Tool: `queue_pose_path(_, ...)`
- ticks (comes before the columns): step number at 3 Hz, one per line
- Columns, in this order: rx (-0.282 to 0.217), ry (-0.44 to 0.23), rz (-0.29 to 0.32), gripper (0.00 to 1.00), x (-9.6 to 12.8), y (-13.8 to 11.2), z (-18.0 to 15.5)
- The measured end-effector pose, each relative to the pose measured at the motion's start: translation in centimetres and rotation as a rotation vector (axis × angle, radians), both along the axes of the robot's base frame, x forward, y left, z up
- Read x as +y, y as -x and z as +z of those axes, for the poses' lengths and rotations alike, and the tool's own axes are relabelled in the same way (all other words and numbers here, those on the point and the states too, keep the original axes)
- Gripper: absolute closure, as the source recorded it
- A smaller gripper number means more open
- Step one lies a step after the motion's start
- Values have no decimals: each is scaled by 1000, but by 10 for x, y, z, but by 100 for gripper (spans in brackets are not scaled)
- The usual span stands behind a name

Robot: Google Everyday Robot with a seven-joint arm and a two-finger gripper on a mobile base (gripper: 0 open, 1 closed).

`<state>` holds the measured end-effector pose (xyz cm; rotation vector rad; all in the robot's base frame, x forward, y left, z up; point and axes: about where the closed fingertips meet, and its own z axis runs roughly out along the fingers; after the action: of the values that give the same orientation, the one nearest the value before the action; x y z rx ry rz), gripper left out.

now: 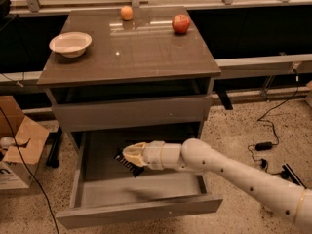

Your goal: Pick rxbar chocolate from middle drawer and place on counter

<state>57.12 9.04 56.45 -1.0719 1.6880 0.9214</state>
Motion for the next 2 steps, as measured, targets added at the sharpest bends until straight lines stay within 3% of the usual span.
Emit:
queue_pose_path(1, -103, 58, 55, 100, -37, -9, 68)
queue_pose_path(2, -227, 167, 84, 100, -78, -4, 184)
